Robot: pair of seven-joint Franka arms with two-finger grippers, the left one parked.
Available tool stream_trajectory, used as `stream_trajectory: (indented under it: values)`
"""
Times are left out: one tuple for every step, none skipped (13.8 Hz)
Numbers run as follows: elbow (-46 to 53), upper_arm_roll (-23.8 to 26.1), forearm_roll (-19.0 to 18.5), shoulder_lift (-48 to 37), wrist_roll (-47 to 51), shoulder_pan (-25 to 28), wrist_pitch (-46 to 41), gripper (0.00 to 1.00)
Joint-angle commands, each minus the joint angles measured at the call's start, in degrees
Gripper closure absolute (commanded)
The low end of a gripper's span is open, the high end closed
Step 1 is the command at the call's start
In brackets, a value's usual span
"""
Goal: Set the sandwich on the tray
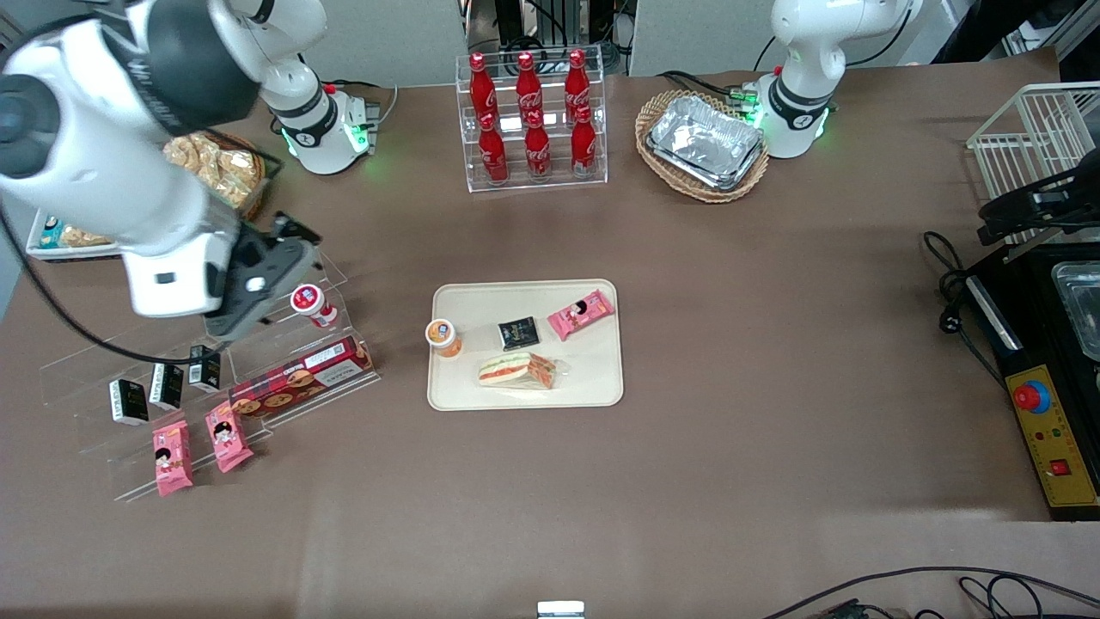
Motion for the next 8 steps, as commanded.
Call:
stream_trajectory:
  values:
    - [-2.5, 0.6, 0.0, -3.0, 3.8, -5.4, -1.1, 0.00]
    - [-2.9, 0.6, 0.1, -3.6, 7.4, -6.5, -1.7, 0.00]
    - [-3.6, 0.5, 0.0, -4.6, 11.9, -6.7, -2.1, 0.00]
    - [-3.6, 0.5, -0.2, -5.0, 17.3, -6.7, -2.1, 0.00]
    - [-3.6, 0.5, -0.5, -5.2, 22.6, -6.7, -2.1, 0.00]
    - [-3.6, 0.6, -0.5, -5.2, 28.2, -6.7, -2.1, 0.00]
    - [-3.6, 0.8, -0.5, -5.2, 32.8, -6.4, -2.1, 0.00]
    - [-3.5, 0.8, -0.6, -5.1, 37.8, -6.3, -1.8, 0.00]
